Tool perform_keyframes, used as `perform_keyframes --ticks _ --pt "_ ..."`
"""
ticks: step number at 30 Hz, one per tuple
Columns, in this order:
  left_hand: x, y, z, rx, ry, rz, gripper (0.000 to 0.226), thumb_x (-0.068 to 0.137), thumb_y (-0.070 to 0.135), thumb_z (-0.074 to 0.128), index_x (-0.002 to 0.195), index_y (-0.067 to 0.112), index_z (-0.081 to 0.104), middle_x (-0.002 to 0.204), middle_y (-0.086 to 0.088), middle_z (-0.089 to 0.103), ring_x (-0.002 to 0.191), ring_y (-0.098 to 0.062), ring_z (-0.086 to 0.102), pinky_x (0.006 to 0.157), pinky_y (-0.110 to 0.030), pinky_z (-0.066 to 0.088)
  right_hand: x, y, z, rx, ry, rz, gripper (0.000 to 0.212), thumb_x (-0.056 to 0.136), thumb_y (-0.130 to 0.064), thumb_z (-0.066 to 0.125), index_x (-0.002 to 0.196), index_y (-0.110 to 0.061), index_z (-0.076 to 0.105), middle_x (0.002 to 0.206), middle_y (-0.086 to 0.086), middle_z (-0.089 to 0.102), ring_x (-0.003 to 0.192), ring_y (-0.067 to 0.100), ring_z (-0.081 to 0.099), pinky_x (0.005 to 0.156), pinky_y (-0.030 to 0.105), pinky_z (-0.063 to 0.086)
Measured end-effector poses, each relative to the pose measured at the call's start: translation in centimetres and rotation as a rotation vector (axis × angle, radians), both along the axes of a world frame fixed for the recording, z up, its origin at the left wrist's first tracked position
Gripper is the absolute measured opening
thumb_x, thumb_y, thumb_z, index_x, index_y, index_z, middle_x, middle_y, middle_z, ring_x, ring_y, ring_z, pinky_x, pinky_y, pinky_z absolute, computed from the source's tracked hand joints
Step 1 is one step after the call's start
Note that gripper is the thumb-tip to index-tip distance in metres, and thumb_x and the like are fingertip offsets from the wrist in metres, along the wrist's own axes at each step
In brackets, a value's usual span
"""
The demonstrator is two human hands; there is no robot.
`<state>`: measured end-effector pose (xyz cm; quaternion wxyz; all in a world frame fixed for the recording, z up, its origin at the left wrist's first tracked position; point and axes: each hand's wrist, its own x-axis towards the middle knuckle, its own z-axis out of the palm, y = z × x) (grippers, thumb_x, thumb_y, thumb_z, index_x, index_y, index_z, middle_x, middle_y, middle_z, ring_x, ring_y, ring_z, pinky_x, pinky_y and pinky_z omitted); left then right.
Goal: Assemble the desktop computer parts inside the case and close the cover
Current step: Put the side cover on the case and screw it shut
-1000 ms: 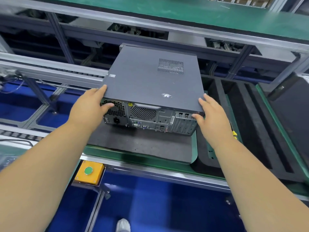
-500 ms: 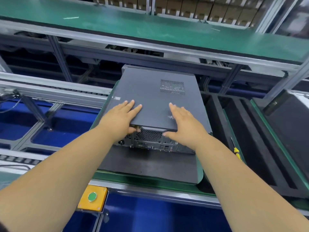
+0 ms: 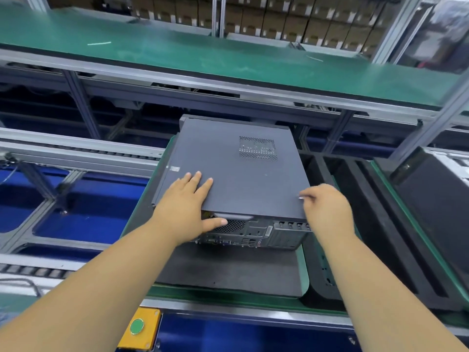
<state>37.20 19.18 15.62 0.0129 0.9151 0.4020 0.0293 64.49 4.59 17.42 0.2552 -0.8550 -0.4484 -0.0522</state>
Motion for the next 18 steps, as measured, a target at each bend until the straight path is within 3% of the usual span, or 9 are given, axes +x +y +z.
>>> perform_keyframes --ticks 2,5,8,10,13,14,16,18 --pt "0.4 -0.4 0.0 0.007 0.007 0.018 0.126 0.054 0.098 0.002 0.156 0.025 0.003 0.164 -0.006 0.001 0.15 -0.026 0.0 0.122 -0.042 0.006 2.9 -1.8 -0.5 0.042 0.094 -0.201 0.031 0.088 -0.005 0.053 0.103 -0.018 0.076 0.108 0.006 0.069 0.096 0.03 0.062 0.082 0.034 0.048" --pt "1.5 -0.8 0.1 -0.004 -0.037 0.039 0.126 0.058 0.098 0.024 0.155 0.018 0.011 0.162 -0.009 0.006 0.149 -0.029 0.003 0.122 -0.041 0.005 6.0 -4.0 -1.9 -0.054 0.257 -0.377 0.03 0.09 -0.006 0.05 0.104 -0.019 0.072 0.102 0.005 0.069 0.079 0.025 0.06 0.067 0.031 0.047" --pt "2.6 -0.9 0.3 -0.039 -0.095 -0.046 0.116 0.067 0.088 0.046 0.153 0.017 0.016 0.162 -0.005 0.008 0.15 -0.024 0.004 0.121 -0.036 0.004 6.9 -4.3 -3.0 -0.213 0.415 -0.331 0.039 0.089 -0.003 0.052 0.121 -0.018 0.068 0.109 0.005 0.069 0.075 0.023 0.063 0.063 0.027 0.049" --pt "3.1 -0.6 0.3 -0.04 -0.072 -0.106 0.114 0.069 0.087 0.046 0.155 0.022 0.009 0.163 -0.001 0.002 0.15 -0.021 0.0 0.122 -0.035 0.002 6.8 -4.0 -3.0 -0.256 0.466 -0.296 0.05 0.087 -0.001 0.053 0.132 -0.021 0.062 0.113 0.007 0.066 0.061 0.02 0.062 0.051 0.024 0.046" --pt "3.6 0.4 0.4 -0.022 -0.005 -0.168 0.117 0.069 0.088 0.044 0.155 0.027 -0.004 0.163 0.001 -0.01 0.15 -0.021 -0.008 0.122 -0.036 -0.002 5.9 -2.8 -1.8 -0.204 0.422 -0.276 0.048 0.087 -0.009 0.054 0.132 -0.024 0.061 0.117 0.005 0.065 0.055 0.019 0.061 0.054 0.025 0.048" --pt "3.7 0.6 0.4 -0.016 0.019 -0.188 0.118 0.069 0.087 0.045 0.155 0.027 -0.008 0.163 0.0 -0.013 0.15 -0.022 -0.01 0.122 -0.036 -0.003 5.3 -2.3 -1.3 -0.166 0.409 -0.255 0.044 0.088 -0.013 0.055 0.13 -0.024 0.062 0.115 0.004 0.066 0.062 0.02 0.065 0.062 0.028 0.051" --pt "3.9 1.0 0.3 0.02 0.059 -0.226 0.116 0.073 0.084 0.045 0.154 0.026 -0.015 0.162 -0.004 -0.015 0.149 -0.025 -0.011 0.122 -0.038 -0.003 4.0 -1.0 -0.2 -0.067 0.353 -0.142 0.039 0.093 -0.024 0.058 0.131 -0.024 0.061 0.127 0.001 0.063 0.098 0.019 0.067 0.087 0.033 0.05" --pt "4.0 1.0 0.1 0.055 0.07 -0.25 0.11 0.079 0.081 0.041 0.154 0.023 -0.016 0.162 -0.008 -0.013 0.149 -0.029 -0.01 0.122 -0.039 -0.002 2.5 0.3 0.8 -0.044 0.279 0.085 0.049 0.094 -0.04 0.061 0.14 -0.024 0.054 0.143 -0.003 0.051 0.131 0.017 0.048 0.109 0.038 0.038"
